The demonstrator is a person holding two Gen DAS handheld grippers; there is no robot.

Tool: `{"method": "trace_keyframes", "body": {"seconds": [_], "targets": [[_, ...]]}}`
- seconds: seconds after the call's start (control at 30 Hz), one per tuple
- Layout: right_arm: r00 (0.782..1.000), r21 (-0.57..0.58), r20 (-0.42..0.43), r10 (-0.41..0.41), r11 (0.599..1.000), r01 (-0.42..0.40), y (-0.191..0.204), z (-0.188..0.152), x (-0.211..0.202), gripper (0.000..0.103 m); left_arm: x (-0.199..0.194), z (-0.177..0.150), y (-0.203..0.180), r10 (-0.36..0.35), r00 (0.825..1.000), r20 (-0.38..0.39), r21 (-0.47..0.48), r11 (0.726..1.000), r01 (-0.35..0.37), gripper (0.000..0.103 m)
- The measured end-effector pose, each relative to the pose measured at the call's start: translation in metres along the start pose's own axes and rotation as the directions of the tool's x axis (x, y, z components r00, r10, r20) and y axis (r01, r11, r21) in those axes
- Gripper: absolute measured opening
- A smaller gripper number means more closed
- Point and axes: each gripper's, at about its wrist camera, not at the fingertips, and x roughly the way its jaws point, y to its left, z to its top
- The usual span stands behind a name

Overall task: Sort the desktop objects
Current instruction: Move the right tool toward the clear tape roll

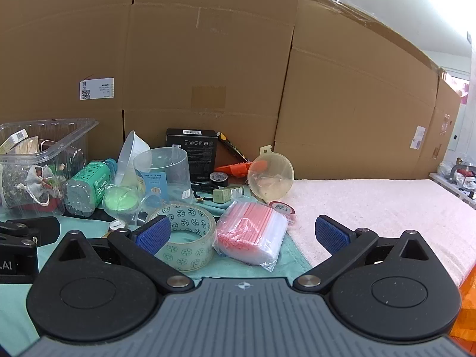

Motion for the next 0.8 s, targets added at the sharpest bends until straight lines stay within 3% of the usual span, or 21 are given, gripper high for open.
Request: {"method": "trace_keyframes", "body": {"seconds": [0.8], "targets": [[1.000,-0.009,-0.021,-0.001,1.000,0.001,-0.0008,-0.0001,0.0034,0.103,0.0062,0.0008,0.0023,-0.005,1.000,-0.020,-0.014,1.000,0.005,0.103]]}}
